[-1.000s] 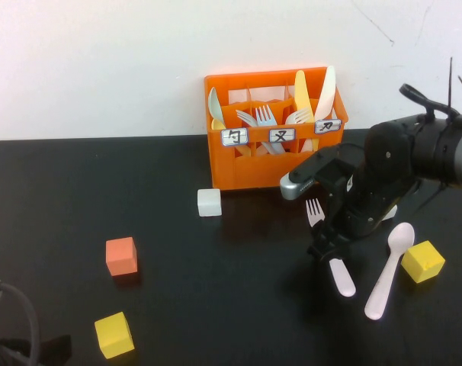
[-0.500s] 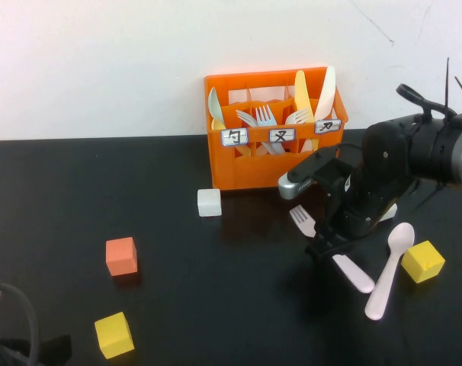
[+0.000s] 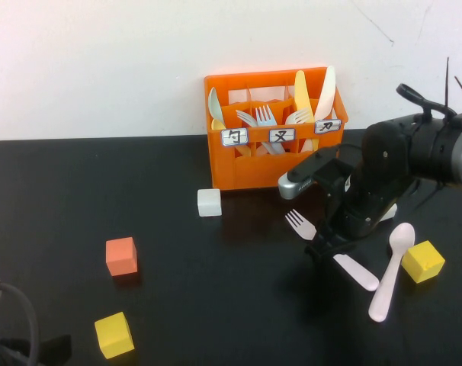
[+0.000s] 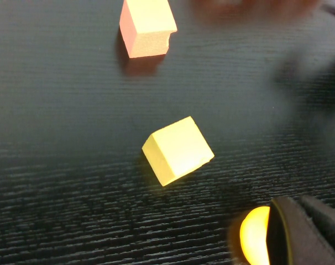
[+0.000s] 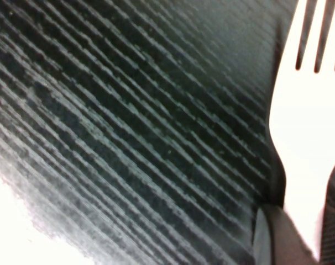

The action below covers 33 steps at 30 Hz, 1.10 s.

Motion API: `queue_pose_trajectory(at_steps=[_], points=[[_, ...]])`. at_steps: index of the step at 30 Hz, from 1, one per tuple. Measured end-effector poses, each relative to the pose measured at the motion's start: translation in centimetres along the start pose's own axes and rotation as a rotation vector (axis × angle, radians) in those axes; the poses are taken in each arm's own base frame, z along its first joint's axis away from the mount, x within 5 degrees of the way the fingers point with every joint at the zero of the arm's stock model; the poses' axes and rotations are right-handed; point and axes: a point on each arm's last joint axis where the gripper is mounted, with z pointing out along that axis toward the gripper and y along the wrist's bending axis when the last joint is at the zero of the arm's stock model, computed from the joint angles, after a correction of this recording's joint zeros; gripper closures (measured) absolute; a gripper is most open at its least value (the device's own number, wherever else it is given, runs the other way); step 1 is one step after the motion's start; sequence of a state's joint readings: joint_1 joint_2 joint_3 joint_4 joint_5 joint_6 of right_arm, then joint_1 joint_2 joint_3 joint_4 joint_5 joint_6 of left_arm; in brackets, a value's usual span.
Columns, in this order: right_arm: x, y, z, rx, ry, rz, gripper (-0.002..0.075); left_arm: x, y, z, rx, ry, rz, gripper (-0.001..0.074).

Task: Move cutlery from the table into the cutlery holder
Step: Pick up the fork, then place the fork on the box

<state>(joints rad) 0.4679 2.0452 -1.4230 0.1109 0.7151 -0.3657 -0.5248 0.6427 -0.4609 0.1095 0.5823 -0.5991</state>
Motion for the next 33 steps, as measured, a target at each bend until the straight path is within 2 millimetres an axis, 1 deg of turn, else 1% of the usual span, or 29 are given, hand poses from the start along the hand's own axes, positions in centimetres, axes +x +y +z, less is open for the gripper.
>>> queue_pose_trajectory(at_steps=[3,5,12,16,21,26,33], points=[[0.1,0.1,-0.4,-0.003,0.005,-0.001,0.0594,0.0,0.0,0.0,0.000,0.000,0.000,0.0736],[0.1,0.2,-1.2,-0.001,-0.005,-0.002,0.0594,0.0,0.0,0.0,0.000,0.000,0.000,0.0736],[-0.4,0.6,-6.0,0.016,-0.108,-0.014,0.0594,0.0,0.0,0.0,0.001,-0.002,-0.004,0.0736],[-0.5,1.1,-8.2,0.001,-0.168,-0.027,0.0594,0.0,0.0,0.0,0.003,-0.004,-0.004,0.0736],[-0.7,2.0,-10.5,-0.063,-0.258,-0.037,0.0594,0.0,0.0,0.0,0.003,-0.004,-0.004,0.0736],[-1.2,2.8,-12.2,-0.115,-0.360,-0.067,0.0594,0.0,0.0,0.0,0.003,-0.004,-0.004,0.0736],[-2.6,3.2,-13.4,-0.143,-0.557,-0.083,0.0594,-0.1,0.0,0.0,0.004,-0.007,-0.004,0.0736]])
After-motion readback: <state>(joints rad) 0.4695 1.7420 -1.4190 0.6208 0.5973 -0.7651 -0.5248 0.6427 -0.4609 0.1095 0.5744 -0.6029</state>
